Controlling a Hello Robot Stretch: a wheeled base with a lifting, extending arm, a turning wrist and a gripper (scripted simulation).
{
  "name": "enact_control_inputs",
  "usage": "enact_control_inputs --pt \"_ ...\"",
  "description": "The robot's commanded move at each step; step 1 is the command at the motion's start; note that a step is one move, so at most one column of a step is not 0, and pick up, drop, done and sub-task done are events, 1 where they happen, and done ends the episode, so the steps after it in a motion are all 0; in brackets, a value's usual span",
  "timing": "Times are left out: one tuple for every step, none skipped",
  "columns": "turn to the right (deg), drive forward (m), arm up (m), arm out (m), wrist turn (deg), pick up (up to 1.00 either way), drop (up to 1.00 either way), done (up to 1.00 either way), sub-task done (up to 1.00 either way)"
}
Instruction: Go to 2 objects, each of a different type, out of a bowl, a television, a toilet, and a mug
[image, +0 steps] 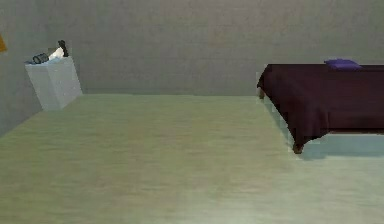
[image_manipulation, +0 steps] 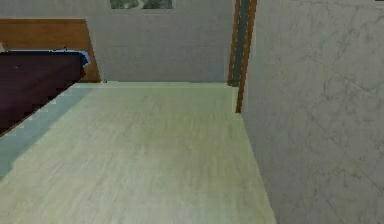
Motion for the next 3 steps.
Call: enact_control_inputs --pt "-45.0 0.0 0.0 0.0 0.0 0.0 0.0 0.0 0.0" --pt "-45.0 0.0 0.0 0.0 0.0 0.0 0.0 0.0 0.0" --pt "-27.0 0.0 0.0 0.0 0.0 0.0 0.0 0.0 0.0"
